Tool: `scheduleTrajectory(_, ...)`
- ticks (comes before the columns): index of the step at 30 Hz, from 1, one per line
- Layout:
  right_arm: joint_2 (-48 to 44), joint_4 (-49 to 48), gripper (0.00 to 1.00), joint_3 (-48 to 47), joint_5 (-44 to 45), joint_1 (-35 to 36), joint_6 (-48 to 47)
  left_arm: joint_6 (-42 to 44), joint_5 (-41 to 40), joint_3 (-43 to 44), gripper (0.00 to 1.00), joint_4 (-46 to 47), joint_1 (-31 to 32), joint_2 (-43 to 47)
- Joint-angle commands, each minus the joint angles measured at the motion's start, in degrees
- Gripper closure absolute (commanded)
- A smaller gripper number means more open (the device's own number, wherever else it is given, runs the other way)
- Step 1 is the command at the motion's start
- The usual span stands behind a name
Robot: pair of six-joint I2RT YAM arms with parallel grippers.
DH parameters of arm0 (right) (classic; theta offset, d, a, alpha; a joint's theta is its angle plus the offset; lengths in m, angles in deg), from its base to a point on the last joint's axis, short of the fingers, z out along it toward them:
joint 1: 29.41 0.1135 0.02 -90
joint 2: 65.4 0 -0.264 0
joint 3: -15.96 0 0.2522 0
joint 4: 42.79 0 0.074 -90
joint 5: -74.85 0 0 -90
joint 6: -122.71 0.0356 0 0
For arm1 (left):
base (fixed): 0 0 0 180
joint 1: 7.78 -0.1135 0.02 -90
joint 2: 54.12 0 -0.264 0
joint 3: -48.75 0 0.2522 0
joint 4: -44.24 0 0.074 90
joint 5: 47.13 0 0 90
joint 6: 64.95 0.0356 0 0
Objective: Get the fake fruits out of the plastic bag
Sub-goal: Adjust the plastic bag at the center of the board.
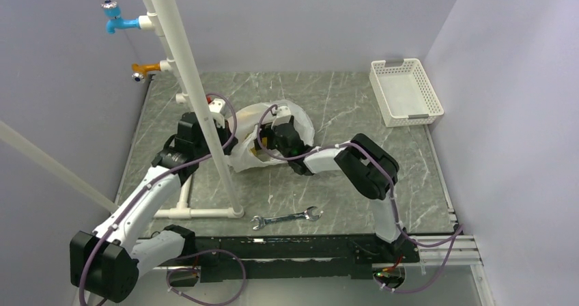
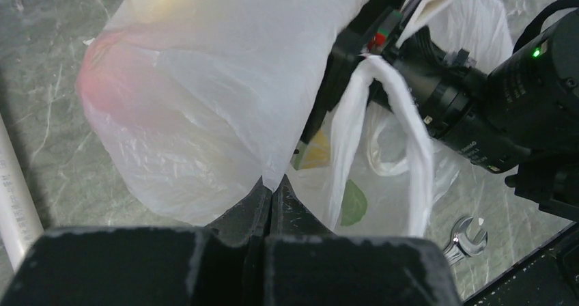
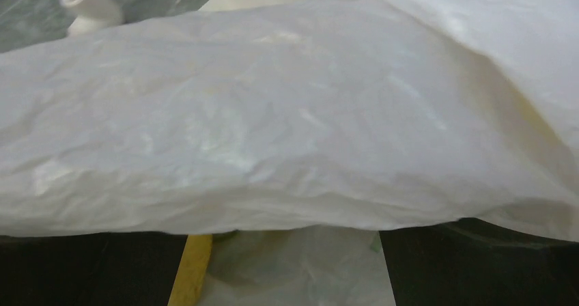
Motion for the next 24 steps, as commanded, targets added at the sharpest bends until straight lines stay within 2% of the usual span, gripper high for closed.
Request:
scheduleTrajectory(1,3.1,0.1,0.01,-5.0,9.7,-1.8,0.5,-0.4,-0.7,2.1,1.00,0.9,0.2,-2.1)
scheduleTrajectory(5,7.7,4.9,0.02,-10.9,10.0,-2.8,1.2,-0.4,1.7,2.5,1.00,1.5,0.3,-3.4)
scheduleTrajectory(9,11.9,17.2,0.06,-20.3,9.8,-2.7,3.3,-0.6,2.5,3.2,1.00,1.1,0.3,-4.5)
scheduleTrajectory(11,13.7,25.1,0.13,-24.5,9.4,-2.8,4.9,-0.7,2.9,3.4,1.00,1.1,0.2,-4.3)
scheduleTrajectory(13,15.2,28.6,0.15,-24.9,10.0,-2.8,6.8,-0.5,2.8,3.4,1.00,1.1,0.3,-3.7)
scheduleTrajectory(14,15.5,28.0,0.22,-24.0,9.7,-3.1,7.2,-0.4,2.9,3.4,1.00,1.1,0.3,-3.2)
scheduleTrajectory(16,15.8,28.1,0.58,-23.3,8.4,-3.4,7.7,-0.4,2.8,3.2,1.00,1.1,0.3,-2.3)
scheduleTrajectory(17,15.5,27.9,0.68,-22.8,8.8,-3.4,8.0,-0.3,2.8,3.2,1.00,1.1,0.3,-2.1)
scheduleTrajectory(20,14.0,27.0,0.69,-21.4,9.0,-3.5,7.3,-0.1,2.3,3.2,1.00,0.7,0.2,-1.5)
scheduleTrajectory(24,7.8,21.5,0.68,-15.0,6.5,-3.5,3.1,0.4,1.8,3.2,1.00,0.3,0.3,-0.9)
